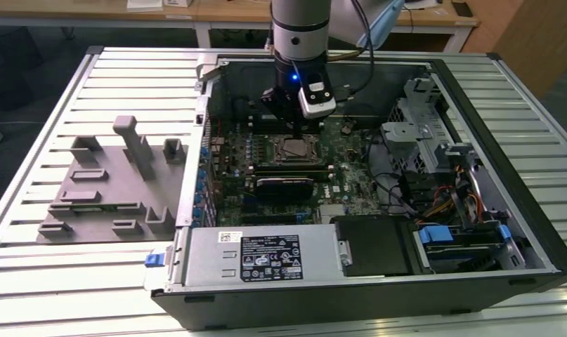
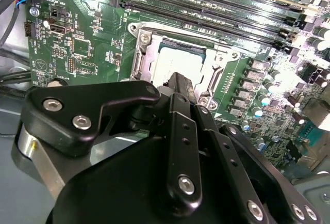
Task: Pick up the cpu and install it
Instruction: 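Install the second cpu locking lever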
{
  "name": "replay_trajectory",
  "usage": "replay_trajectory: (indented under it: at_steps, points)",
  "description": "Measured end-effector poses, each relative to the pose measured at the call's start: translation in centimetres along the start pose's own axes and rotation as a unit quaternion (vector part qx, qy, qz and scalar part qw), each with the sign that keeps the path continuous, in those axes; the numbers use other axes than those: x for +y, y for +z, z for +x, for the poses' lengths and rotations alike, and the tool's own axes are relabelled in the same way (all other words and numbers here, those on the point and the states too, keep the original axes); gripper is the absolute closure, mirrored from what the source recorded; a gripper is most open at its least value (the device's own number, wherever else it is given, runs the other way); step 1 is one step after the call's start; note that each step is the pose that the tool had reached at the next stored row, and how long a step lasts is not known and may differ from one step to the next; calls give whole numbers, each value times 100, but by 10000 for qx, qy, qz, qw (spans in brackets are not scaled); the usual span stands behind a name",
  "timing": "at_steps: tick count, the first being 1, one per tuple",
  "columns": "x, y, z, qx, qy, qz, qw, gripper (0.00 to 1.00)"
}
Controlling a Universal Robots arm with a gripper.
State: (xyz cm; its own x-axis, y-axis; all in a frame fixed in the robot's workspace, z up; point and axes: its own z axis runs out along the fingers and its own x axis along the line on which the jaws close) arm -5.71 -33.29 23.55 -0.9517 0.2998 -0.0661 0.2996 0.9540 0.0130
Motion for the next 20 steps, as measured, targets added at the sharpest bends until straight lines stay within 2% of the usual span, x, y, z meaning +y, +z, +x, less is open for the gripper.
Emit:
replay_trajectory:
  at_steps: [8,14,20]
  points:
    - [0,-2,0,0,0,0,10000,89]
    - [1,-77,-5,0,0,0,10000,89]
    - [-5,-81,-8,1,-1,1,10000,89]
